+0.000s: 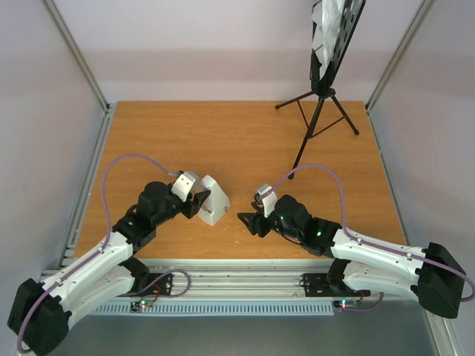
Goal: Pack up the instrument practice props
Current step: Close the cover of the metronome.
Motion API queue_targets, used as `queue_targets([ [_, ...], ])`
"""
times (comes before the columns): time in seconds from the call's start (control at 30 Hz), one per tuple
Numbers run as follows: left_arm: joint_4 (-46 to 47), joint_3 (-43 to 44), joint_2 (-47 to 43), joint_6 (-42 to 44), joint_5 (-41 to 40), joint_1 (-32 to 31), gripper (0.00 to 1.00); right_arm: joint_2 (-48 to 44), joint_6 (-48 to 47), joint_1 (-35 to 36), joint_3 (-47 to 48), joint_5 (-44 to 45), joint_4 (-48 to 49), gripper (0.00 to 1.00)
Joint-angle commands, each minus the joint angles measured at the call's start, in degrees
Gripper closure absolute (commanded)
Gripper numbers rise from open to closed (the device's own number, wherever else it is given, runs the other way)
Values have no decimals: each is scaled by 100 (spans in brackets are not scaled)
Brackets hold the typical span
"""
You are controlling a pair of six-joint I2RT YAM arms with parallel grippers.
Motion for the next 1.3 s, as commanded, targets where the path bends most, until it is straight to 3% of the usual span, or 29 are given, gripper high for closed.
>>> queue_targets([
  [0.0, 137, 58, 144, 57, -45, 15, 53, 9, 62, -11, -63, -58, 175, 35],
  [0.57, 235, 44, 240, -27, -263, 15, 50, 100, 88, -14, -77, -58, 245, 35],
  [0.93, 321, 139, 269, -542, 133, 15, 51, 280, 141, -15, -59, -303, 413, 35],
  [1.27, 136, 289, 413, -472, -253, -167, 51, 319, 134, -18, -68, -295, 422, 35],
])
